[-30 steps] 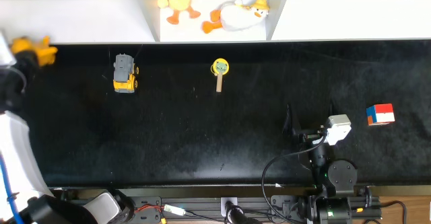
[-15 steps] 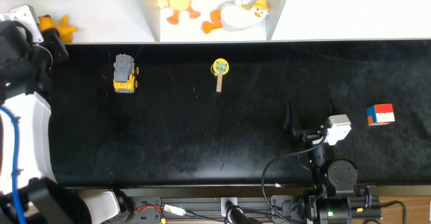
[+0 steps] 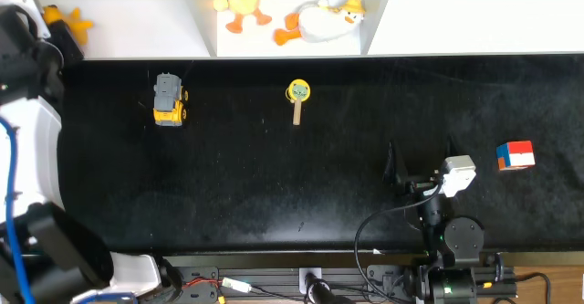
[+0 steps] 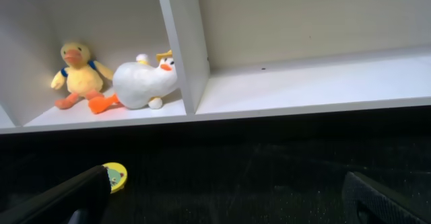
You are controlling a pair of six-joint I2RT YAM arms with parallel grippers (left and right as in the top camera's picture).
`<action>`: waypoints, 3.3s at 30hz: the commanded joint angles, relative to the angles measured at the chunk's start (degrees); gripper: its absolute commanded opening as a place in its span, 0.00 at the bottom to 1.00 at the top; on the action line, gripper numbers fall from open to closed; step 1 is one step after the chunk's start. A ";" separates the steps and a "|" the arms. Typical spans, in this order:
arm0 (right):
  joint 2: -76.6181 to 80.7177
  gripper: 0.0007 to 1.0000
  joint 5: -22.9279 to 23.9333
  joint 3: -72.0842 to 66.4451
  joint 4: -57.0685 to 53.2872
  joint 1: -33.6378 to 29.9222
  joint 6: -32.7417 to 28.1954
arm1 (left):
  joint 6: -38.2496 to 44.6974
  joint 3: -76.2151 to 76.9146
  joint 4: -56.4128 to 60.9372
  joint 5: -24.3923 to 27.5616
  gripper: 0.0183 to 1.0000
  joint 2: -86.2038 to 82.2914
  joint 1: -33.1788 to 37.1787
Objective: Store Toys
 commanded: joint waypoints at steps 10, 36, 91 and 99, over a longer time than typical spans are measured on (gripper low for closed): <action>-0.44 1.00 0.24 -0.81 0.22 0.26 0.22 | -0.50 8.50 -1.31 0.39 0.47 7.89 1.55; -0.44 1.00 0.24 -0.81 0.22 0.26 0.22 | -0.66 9.25 -1.49 -0.68 1.00 8.98 1.84; -0.44 1.00 0.24 -0.81 0.20 0.26 0.22 | 1.73 -13.84 -18.36 3.41 1.00 2.23 -16.87; -0.44 1.00 0.24 -0.81 0.20 0.26 0.22 | 1.68 -13.84 -16.04 3.41 0.77 4.20 -16.87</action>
